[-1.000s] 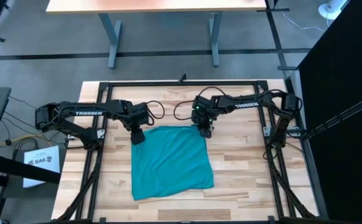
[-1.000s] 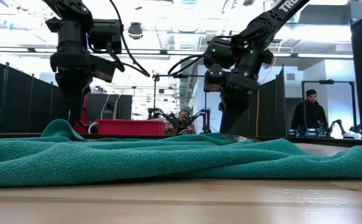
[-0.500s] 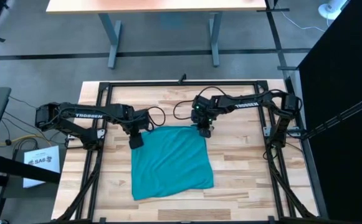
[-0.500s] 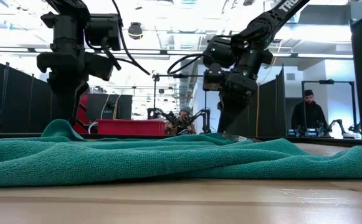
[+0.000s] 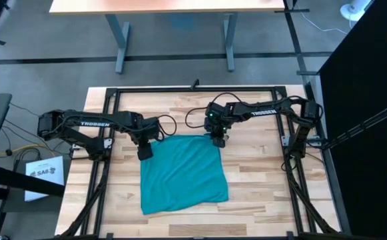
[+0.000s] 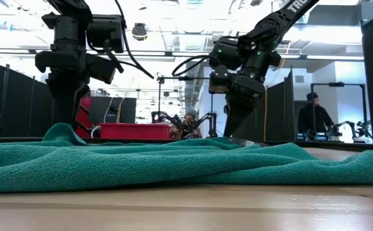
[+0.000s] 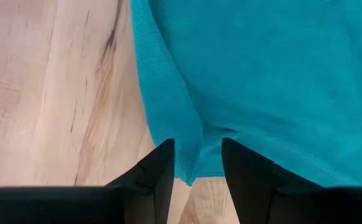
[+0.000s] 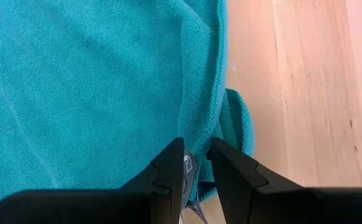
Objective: Roll towel
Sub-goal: Roll the blue towel
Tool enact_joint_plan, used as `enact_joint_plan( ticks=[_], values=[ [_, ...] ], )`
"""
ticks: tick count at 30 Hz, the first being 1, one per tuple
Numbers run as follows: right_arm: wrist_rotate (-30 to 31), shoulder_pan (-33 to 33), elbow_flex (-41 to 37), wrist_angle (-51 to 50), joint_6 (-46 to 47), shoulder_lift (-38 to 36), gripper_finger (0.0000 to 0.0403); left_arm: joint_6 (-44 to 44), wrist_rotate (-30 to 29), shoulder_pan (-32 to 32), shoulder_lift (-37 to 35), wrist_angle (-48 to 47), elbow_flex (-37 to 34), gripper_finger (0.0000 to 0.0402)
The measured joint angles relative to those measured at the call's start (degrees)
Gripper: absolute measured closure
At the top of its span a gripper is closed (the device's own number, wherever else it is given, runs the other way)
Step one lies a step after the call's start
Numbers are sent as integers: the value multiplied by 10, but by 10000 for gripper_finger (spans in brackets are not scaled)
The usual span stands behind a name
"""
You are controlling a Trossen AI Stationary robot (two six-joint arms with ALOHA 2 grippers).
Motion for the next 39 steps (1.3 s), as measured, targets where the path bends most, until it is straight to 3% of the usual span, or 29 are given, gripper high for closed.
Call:
enact_joint_plan(
  ticks=[11, 14, 18, 30, 36, 39],
  values=[
    [0, 0, 0, 2, 0, 0, 335, 6, 5, 0, 57, 1, 0, 286],
    [0, 0, 0, 2, -1, 0, 335, 10, 5, 0, 54, -2, 0, 313],
    [0, 0, 0, 1, -1, 0, 335, 13, 5, 0, 52, -2, 0, 382],
    [0, 11, 0, -3, -1, 0, 336, 16, 5, 0, 52, 1, 0, 400],
    [0, 11, 0, 4, -1, 0, 393, 16, 5, 0, 52, 2, 0, 401],
    [0, 7, 0, 3, 8, 0, 400, 16, 5, 0, 52, 3, 0, 401]
  ],
)
